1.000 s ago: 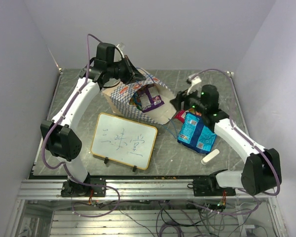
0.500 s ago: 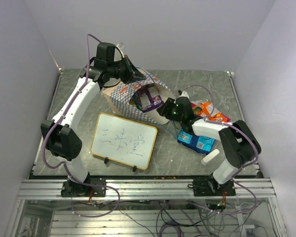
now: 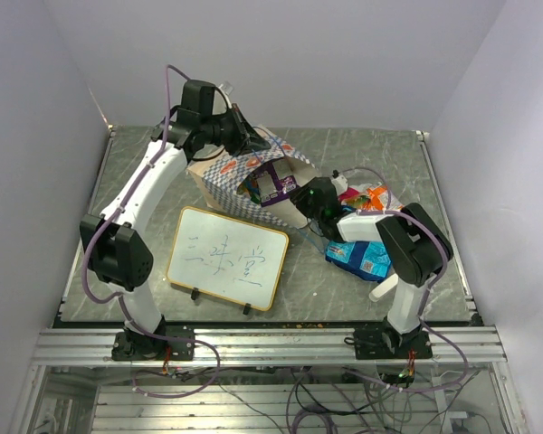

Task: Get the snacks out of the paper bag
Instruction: Take out the snack from the paper bag.

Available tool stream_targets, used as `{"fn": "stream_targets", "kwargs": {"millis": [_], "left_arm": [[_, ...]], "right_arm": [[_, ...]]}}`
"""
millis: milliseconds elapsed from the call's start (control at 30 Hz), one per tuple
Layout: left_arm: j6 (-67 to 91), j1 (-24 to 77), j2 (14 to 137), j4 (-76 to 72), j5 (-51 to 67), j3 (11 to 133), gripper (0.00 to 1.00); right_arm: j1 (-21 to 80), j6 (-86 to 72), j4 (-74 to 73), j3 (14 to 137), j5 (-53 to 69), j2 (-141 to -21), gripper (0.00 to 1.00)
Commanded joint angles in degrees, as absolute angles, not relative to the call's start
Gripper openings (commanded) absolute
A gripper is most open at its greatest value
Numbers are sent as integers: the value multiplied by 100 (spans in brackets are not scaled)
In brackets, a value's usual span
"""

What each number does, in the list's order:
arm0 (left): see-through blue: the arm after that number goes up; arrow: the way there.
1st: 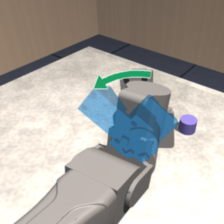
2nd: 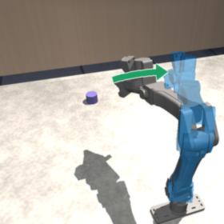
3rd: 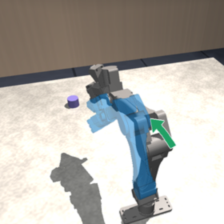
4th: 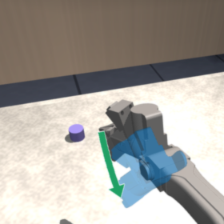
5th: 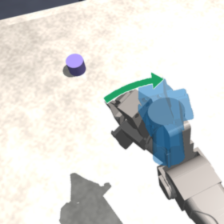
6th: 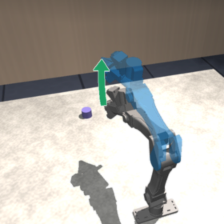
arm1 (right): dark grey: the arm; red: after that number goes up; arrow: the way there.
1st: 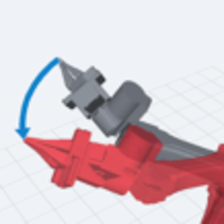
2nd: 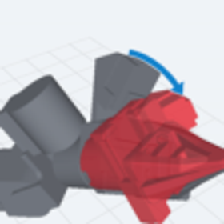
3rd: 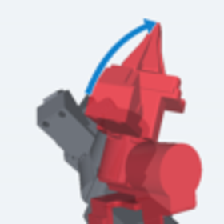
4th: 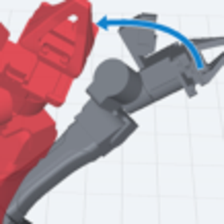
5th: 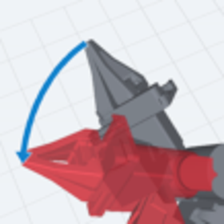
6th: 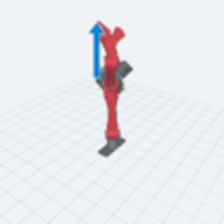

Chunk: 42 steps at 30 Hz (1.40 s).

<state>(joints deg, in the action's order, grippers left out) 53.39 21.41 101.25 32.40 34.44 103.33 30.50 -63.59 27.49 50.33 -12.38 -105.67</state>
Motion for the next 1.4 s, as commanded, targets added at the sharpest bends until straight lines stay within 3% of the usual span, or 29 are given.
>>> {"fn": "stream_targets", "kwargs": {"millis": [0,533,633,733,900,1367], "left_arm": [[5337,2205,10077,3070,3615,10400,7],[5336,2349,10154,3050,3604,10483,7],[5313,2349,10151,3077,3596,10498,7],[5239,2349,10130,3154,3569,10502,7],[5106,2330,10075,3279,3495,10458,7],[5007,1987,9969,3430,3441,10333,7]], "right_arm": [[3094,-7047,2532,5259,-2067,-10826,36],[3156,-7734,2754,6036,-2438,-11939,38],[3155,-7784,2884,6080,-2538,-12041,33],[3155,-7691,2859,6137,-2545,-12061,19],[3155,-6738,3624,5923,-2339,-11655,0],[3156,-4617,3995,4683,-1168,-9422,0]]}}
